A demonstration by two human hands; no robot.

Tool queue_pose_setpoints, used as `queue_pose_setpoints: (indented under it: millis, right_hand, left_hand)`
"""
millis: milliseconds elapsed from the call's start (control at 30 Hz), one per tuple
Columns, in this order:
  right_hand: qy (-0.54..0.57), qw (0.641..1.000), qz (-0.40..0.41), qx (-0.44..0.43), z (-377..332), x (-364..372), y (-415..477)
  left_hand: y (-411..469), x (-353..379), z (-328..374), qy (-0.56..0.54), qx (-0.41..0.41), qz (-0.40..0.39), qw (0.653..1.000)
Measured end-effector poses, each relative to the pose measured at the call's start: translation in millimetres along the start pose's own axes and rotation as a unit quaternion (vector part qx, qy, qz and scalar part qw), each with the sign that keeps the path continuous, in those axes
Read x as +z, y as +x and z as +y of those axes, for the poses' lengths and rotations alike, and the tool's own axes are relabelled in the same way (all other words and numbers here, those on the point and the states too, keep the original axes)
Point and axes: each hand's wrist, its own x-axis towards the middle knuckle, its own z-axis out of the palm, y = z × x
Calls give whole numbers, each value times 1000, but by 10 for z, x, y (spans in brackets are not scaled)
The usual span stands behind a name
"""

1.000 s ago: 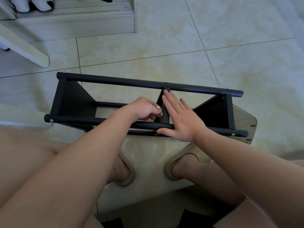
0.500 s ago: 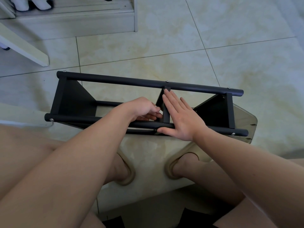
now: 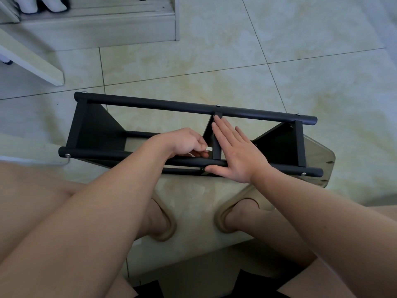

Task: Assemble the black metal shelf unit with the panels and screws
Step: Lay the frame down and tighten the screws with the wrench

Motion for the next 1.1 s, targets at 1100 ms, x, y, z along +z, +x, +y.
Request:
queue_pose_setpoints:
  millis: [1100]
  right_hand:
    - [9,1000,7,-3,-4,-5,-9]
  left_hand:
    - [18,68,81,-115,-27,85,989]
